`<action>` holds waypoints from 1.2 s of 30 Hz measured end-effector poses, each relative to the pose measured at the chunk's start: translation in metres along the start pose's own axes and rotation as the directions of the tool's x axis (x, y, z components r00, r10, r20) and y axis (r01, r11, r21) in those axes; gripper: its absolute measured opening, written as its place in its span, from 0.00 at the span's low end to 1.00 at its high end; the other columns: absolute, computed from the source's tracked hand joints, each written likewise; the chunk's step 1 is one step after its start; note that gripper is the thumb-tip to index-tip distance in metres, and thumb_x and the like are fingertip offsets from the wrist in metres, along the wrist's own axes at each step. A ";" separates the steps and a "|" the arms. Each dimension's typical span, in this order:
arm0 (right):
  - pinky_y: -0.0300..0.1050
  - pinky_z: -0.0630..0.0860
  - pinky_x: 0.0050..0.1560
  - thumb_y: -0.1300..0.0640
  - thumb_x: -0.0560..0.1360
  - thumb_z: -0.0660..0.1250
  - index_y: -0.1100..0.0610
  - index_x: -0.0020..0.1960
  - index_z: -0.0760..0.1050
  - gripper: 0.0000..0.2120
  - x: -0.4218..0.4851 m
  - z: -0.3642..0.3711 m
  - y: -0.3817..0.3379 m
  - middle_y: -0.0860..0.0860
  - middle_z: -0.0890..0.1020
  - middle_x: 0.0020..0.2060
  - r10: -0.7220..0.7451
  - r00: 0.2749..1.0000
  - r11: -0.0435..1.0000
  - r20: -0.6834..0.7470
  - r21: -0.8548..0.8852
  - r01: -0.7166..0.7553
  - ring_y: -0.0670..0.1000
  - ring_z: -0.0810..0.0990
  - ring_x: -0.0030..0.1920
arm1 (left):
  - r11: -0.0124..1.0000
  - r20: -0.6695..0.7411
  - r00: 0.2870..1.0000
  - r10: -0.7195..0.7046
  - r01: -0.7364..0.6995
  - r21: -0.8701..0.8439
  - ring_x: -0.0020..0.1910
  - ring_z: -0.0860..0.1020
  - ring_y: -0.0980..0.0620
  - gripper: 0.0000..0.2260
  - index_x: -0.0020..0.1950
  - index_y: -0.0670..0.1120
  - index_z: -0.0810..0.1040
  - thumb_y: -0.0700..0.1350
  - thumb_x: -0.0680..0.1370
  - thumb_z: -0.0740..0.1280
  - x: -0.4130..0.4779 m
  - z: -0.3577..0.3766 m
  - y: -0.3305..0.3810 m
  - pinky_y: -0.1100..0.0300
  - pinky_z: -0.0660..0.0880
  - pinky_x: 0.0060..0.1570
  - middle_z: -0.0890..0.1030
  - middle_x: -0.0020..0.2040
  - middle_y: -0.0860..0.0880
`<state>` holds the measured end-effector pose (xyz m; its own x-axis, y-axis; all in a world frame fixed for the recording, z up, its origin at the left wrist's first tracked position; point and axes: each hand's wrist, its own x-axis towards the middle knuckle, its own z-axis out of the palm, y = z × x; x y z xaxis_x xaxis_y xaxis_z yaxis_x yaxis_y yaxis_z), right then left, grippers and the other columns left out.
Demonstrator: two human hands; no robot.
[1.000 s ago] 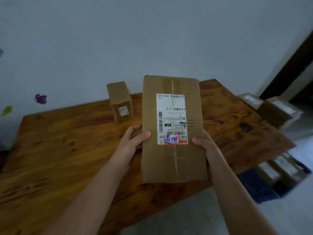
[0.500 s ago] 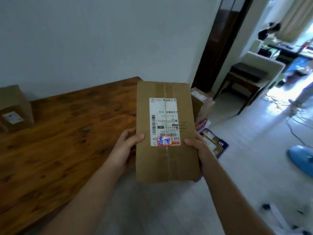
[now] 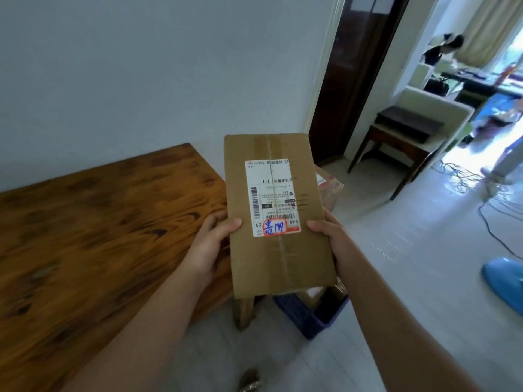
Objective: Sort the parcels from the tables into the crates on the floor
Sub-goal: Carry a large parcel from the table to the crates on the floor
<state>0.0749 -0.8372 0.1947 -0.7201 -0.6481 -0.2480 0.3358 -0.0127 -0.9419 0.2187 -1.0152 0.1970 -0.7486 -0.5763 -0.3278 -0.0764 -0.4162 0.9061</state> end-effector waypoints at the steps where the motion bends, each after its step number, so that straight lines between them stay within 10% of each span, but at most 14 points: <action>1: 0.57 0.79 0.52 0.57 0.64 0.71 0.50 0.68 0.72 0.31 0.019 -0.009 -0.011 0.55 0.83 0.56 0.004 1.000 1.000 0.014 -0.007 -0.004 0.59 0.82 0.55 | 1.000 0.004 1.000 -0.003 0.003 -0.010 0.50 0.81 0.47 0.15 0.58 0.47 0.74 0.46 0.73 0.70 0.020 0.013 0.004 0.52 0.76 0.48 0.83 0.51 0.46; 9: 0.51 0.81 0.46 0.63 0.73 0.67 0.53 0.65 0.74 0.21 0.142 -0.064 -0.088 0.56 0.84 0.53 -0.017 1.000 0.999 -0.006 -0.034 0.017 0.56 0.84 0.49 | 1.000 0.003 1.000 0.004 -0.004 -0.019 0.51 0.81 0.46 0.21 0.63 0.46 0.72 0.49 0.72 0.71 0.140 0.089 0.049 0.48 0.77 0.53 0.82 0.53 0.46; 19: 0.61 0.74 0.62 0.44 0.59 0.74 0.48 0.61 0.77 0.31 0.303 -0.130 -0.120 0.52 0.84 0.53 0.064 0.991 0.982 0.121 -0.186 -0.041 0.57 0.82 0.55 | 0.999 -0.197 0.980 0.020 -0.013 0.034 0.57 0.78 0.46 0.22 0.64 0.53 0.71 0.59 0.74 0.67 0.252 0.163 0.045 0.45 0.73 0.61 0.80 0.58 0.48; 26: 0.62 0.74 0.61 0.52 0.72 0.69 0.45 0.62 0.75 0.19 0.399 -0.170 -0.135 0.50 0.84 0.53 0.181 0.936 0.962 0.303 -0.252 -0.105 0.55 0.82 0.55 | 0.997 -0.355 0.933 0.051 -0.028 0.068 0.51 0.75 0.54 0.18 0.71 0.53 0.68 0.51 0.80 0.60 0.302 0.226 0.039 0.56 0.73 0.48 0.77 0.53 0.54; 36: 0.54 0.75 0.54 0.59 0.79 0.61 0.40 0.67 0.66 0.21 0.475 -0.169 -0.092 0.45 0.82 0.51 0.275 0.940 0.872 0.202 -0.464 -0.155 0.50 0.81 0.52 | 0.993 -0.457 0.883 -0.107 0.115 -0.010 0.58 0.72 0.52 0.19 0.73 0.55 0.64 0.47 0.81 0.59 0.400 0.215 -0.010 0.51 0.69 0.59 0.75 0.62 0.53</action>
<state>-0.4005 -1.0156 0.1258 -0.4617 -0.7668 -0.4460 0.1224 0.4429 -0.8882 -0.2214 -1.0904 0.1146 -0.3523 -0.7856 -0.5086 -0.1552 -0.4869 0.8596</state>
